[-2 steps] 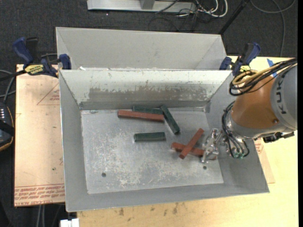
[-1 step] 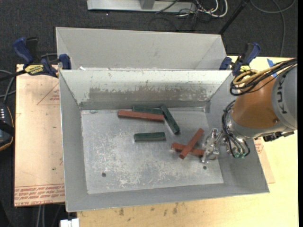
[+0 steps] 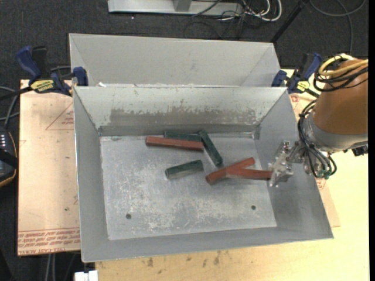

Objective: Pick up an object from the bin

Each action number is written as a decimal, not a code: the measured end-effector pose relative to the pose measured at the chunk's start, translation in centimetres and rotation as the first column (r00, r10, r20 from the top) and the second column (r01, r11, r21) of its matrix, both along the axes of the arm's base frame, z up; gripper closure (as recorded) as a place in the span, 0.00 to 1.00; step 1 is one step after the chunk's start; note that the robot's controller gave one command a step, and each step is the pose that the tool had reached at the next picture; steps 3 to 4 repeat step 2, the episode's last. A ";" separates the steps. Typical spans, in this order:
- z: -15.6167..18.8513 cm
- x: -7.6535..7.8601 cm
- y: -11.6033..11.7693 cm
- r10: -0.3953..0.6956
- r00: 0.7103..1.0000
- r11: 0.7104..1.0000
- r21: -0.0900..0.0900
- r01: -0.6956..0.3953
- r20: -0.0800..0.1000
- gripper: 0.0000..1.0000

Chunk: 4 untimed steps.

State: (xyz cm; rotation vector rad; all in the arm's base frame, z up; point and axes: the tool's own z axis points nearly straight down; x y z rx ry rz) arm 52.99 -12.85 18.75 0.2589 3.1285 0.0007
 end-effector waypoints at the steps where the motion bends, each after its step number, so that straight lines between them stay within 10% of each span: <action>1: 0.0 0.0 0.0 0.000 1.000 1.000 0.000 0.000 0.000 1.00; 2: 6.7 -0.2 -2.5 0.339 0.941 0.941 -0.002 -0.339 0.001 1.00; 4: 6.7 -0.2 -2.5 0.339 0.941 0.941 -0.002 -0.339 0.001 1.00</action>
Offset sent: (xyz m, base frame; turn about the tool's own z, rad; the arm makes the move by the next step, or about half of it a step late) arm -0.0034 -0.0250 0.0667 -0.3483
